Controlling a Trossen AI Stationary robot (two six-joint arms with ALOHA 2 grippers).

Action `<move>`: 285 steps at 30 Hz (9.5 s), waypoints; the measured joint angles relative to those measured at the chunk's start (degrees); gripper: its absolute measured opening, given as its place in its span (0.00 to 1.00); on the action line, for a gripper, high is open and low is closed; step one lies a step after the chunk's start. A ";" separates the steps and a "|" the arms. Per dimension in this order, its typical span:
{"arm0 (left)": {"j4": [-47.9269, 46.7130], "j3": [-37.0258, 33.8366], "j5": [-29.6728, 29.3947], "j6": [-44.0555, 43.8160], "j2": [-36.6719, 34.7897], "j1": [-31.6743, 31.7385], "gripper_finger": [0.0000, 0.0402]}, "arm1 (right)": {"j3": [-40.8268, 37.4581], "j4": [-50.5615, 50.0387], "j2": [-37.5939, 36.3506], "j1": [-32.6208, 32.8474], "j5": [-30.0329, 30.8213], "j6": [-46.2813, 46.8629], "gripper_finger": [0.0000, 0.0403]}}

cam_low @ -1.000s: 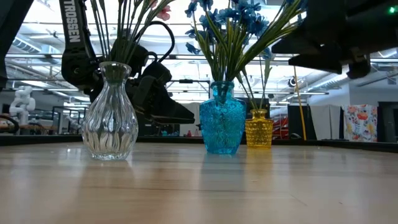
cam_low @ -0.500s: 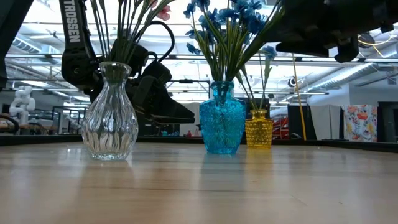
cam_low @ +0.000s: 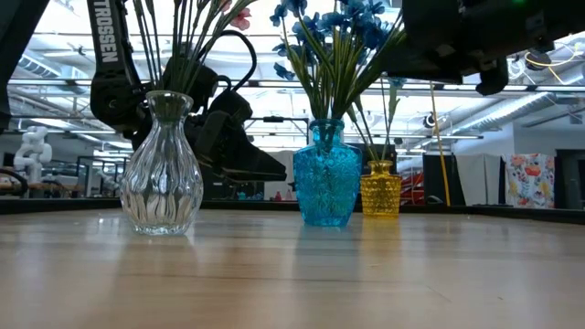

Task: Sort flowers into vase by color
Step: Put the blue flowers into the blue vase, then adjust the blue vase, then return to Home Position

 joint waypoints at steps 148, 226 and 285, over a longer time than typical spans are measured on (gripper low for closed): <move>-6.99 -1.75 2.08 -3.06 -6.84 -0.98 0.62 | -4.50 1.05 9.40 -13.50 -33.22 3.88 0.00; -36.73 -11.95 3.74 2.48 -59.34 13.18 0.06 | -13.82 -60.07 -74.06 -7.42 -51.32 -18.47 0.00; -15.24 -28.65 -1.28 -0.71 -65.88 13.06 0.06 | -38.88 -26.25 -81.02 -31.68 -82.78 -20.60 0.00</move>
